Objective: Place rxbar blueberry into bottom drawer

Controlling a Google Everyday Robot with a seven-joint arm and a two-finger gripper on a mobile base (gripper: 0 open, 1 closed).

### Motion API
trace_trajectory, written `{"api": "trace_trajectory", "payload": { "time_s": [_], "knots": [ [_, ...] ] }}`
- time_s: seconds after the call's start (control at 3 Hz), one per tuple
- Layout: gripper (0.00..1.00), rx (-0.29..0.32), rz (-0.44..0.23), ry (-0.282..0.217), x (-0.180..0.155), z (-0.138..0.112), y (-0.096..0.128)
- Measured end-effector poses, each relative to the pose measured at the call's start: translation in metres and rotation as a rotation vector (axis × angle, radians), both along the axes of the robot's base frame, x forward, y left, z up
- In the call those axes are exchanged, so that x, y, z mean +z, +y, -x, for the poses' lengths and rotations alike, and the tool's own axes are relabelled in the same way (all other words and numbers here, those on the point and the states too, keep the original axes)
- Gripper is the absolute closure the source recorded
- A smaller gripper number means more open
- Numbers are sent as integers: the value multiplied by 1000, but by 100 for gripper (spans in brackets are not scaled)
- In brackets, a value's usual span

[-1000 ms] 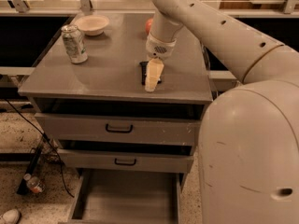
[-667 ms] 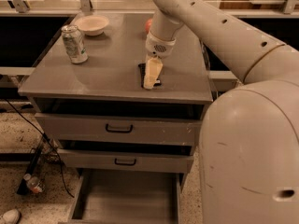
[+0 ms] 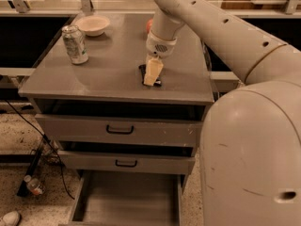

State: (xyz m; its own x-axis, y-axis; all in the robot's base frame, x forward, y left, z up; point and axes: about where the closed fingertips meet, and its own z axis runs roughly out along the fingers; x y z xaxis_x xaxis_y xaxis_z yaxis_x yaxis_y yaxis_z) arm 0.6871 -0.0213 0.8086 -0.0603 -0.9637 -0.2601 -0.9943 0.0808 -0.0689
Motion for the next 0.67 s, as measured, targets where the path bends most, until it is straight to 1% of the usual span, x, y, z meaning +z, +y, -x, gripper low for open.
{"api": "trace_trajectory", "payload": {
  "time_s": [0.67],
  "knots": [
    [100, 0, 0, 0, 15, 0, 0]
  ]
}}
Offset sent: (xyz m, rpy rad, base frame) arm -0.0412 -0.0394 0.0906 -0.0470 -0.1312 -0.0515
